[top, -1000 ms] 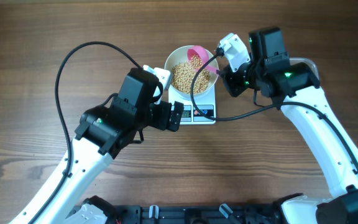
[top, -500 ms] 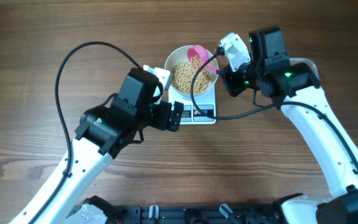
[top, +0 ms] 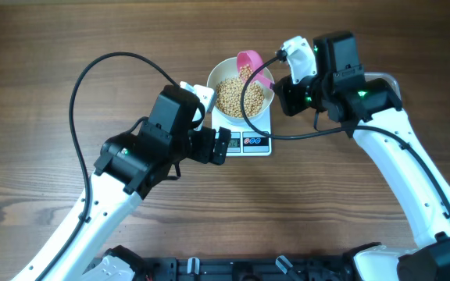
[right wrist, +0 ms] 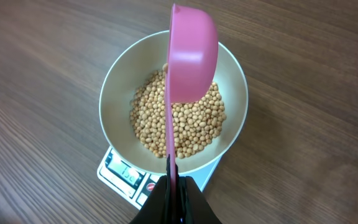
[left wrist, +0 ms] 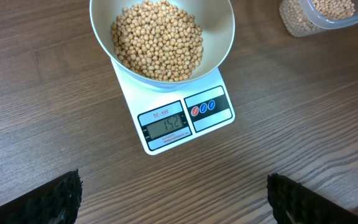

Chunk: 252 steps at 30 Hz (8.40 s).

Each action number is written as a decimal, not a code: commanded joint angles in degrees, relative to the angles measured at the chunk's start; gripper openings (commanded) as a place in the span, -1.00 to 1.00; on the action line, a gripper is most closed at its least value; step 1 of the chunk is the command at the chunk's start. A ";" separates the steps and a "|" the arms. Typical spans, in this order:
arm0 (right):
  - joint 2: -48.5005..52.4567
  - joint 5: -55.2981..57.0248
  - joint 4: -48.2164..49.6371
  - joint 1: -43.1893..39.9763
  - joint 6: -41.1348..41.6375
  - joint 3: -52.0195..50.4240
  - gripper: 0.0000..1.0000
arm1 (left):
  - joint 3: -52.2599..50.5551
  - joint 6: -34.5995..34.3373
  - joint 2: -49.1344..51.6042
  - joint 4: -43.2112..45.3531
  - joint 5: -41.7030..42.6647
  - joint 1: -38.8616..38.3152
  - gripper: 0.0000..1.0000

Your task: Scoop item into bowl and weigh 150g on scale

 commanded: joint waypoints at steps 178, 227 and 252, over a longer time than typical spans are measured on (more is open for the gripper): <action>9.11 10.49 -1.81 5.75 -9.88 0.79 -0.91 | -0.26 -0.55 -0.39 0.13 -0.74 -0.15 1.00; 3.32 12.26 0.50 5.20 -9.49 1.03 -0.91 | -0.26 -0.55 -0.39 0.11 -0.74 -0.15 1.00; 3.21 3.39 -0.55 5.09 5.53 1.03 -0.91 | -0.26 -0.55 -0.39 -0.04 -0.76 -0.15 1.00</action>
